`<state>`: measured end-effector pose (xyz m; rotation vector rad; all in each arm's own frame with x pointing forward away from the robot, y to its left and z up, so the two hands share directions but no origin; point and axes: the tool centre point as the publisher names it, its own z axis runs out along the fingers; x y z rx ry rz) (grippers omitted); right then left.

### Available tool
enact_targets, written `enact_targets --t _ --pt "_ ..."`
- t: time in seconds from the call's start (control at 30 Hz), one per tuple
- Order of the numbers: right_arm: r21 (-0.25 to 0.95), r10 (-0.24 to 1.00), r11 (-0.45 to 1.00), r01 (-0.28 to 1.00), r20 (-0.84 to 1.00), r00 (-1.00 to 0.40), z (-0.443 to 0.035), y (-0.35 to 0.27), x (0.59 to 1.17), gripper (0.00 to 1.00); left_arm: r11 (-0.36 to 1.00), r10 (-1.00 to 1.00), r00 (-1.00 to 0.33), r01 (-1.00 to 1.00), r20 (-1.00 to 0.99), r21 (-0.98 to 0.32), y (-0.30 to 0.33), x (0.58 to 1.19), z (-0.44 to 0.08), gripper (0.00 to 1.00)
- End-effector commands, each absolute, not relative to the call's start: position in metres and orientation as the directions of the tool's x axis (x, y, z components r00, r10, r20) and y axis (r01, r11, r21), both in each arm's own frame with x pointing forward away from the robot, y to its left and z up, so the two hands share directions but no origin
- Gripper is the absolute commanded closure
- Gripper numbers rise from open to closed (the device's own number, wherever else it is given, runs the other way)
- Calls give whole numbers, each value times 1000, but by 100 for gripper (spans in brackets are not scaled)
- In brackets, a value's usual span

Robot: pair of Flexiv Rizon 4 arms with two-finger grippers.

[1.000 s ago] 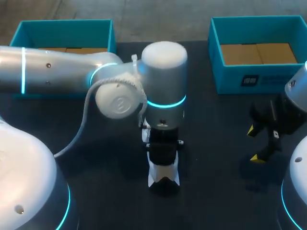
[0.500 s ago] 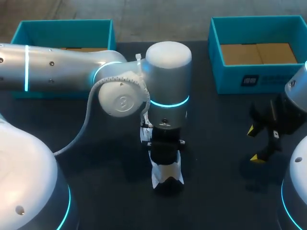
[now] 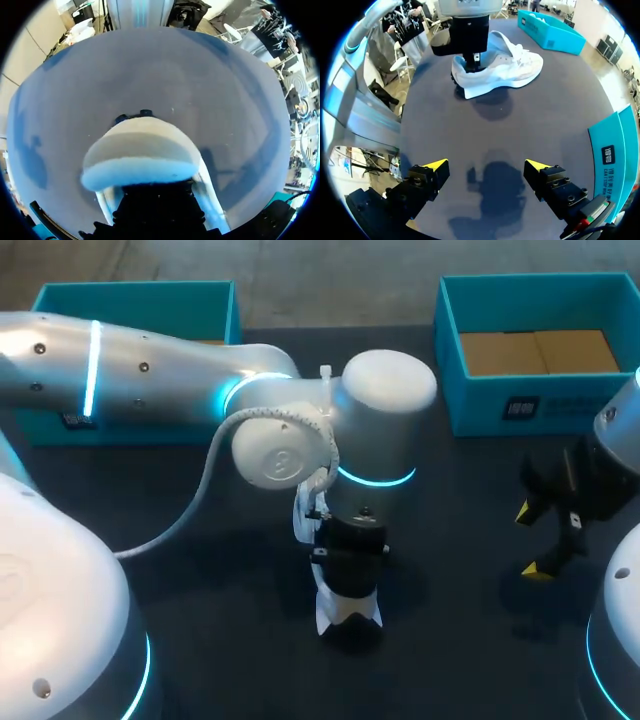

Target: Take the shoe out of the shoebox, open the shoe tongue, remove and reinsert the insole, then place the shoe into the shoebox

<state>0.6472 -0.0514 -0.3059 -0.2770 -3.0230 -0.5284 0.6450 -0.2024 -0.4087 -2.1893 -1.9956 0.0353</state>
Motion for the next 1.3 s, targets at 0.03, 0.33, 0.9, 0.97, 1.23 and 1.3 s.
enact_targets --t 0.03,0.33,0.9,0.97,1.23,1.3 --pt "331 167 925 186 87 -982 -306 -52 645 0 -78 994 87 988 60 -135 -202 647 -425 100" --pt "331 167 925 186 87 -982 -306 -52 645 0 -85 996 81 992 -39 -93 -195 653 -378 100" --pt "331 167 925 186 87 -982 -306 -52 645 0 46 999 -46 999 -15 8 -204 664 -357 100" --pt "331 167 925 186 87 -982 -306 -52 645 0 61 998 -61 998 -13 -6 -204 666 -357 100" --pt "331 167 925 186 87 -982 -306 -52 645 0 85 996 -85 996 0 -8 -207 677 -362 80" --pt "331 167 925 186 87 -982 -306 -52 645 0 92 996 -92 996 4 -5 -206 680 -361 79"
